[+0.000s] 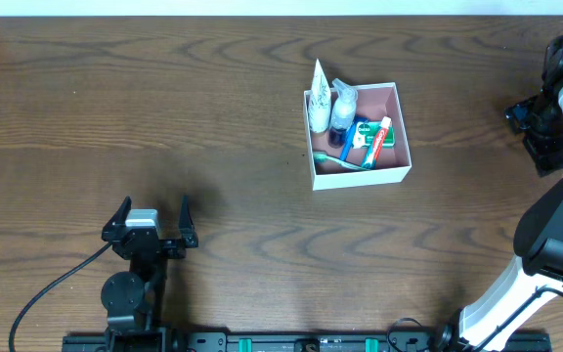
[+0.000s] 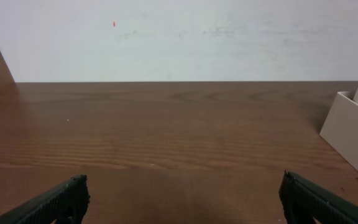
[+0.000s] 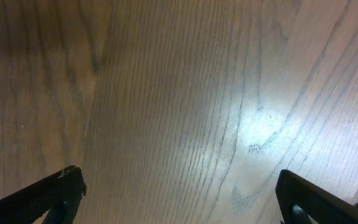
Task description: Pack container
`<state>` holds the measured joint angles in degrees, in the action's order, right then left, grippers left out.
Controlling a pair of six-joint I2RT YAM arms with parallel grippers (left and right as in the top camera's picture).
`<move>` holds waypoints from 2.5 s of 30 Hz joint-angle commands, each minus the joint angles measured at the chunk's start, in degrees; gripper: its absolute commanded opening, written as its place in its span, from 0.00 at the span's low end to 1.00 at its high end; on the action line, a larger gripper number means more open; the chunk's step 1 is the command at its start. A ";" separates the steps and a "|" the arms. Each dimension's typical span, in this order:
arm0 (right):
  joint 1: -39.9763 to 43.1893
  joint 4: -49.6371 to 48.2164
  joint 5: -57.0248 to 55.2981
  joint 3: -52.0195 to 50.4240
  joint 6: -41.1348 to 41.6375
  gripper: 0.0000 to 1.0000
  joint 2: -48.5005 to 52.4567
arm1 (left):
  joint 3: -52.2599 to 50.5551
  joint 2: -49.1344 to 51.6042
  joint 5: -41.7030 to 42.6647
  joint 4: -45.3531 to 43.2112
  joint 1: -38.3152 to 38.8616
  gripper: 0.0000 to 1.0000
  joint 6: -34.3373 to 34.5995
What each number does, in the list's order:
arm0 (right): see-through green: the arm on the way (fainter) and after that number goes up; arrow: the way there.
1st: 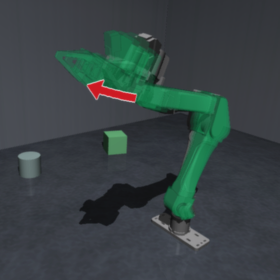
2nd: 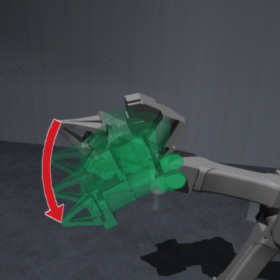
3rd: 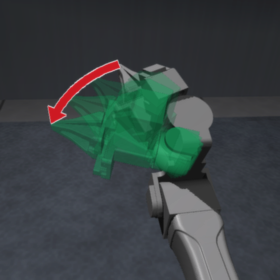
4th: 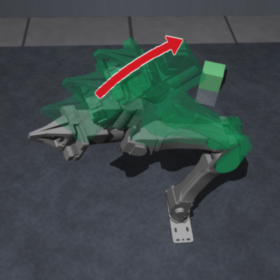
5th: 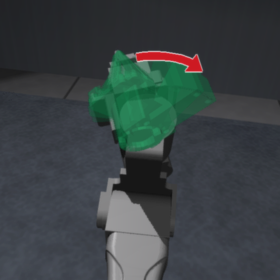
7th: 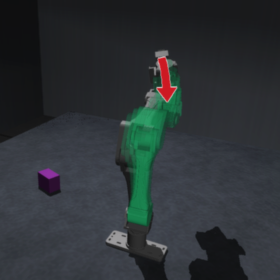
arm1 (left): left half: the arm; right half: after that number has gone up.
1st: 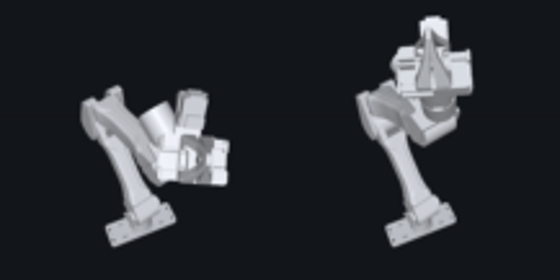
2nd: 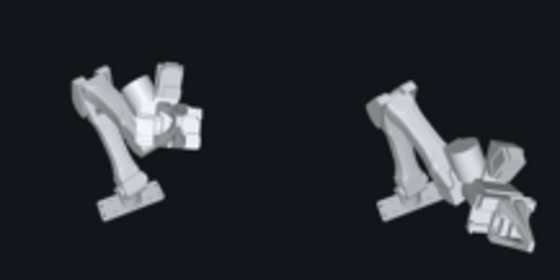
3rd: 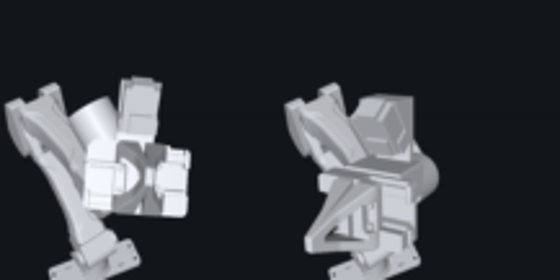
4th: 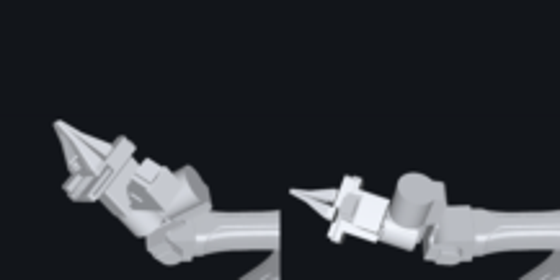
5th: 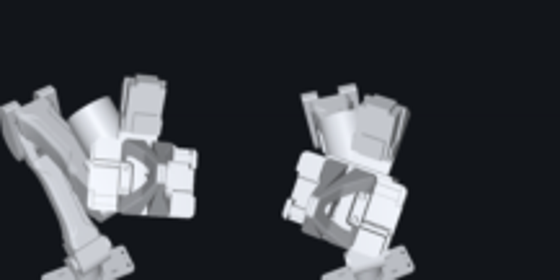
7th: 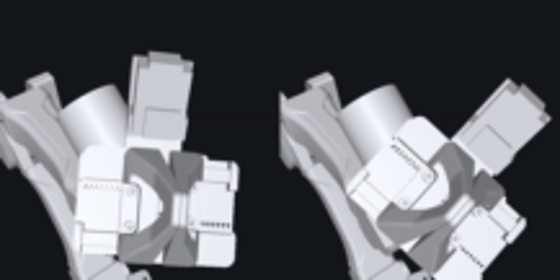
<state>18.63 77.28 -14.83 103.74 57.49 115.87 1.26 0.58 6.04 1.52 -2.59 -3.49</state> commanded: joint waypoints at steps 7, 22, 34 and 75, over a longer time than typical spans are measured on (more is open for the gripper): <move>0.11 0.07 -0.79 0.31 0.74 0.99 0.31 | -1.03 -0.35 1.05 1.84 -0.35 0.98 -0.96; 0.11 0.07 -0.79 0.28 0.74 0.99 0.50 | -1.03 -0.35 1.05 1.84 -0.35 0.98 -0.96; -1.53 0.09 -0.79 0.28 0.74 0.99 -5.18 | -1.03 -0.35 1.05 1.84 -0.35 0.98 -0.98; -23.28 -28.11 -3.37 -50.27 -10.58 0.99 -83.34 | -1.03 -0.35 1.05 1.84 -0.35 0.98 -0.96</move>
<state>-4.97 52.53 -17.96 59.61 54.24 35.64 1.30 0.60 6.04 1.61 -2.59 -3.49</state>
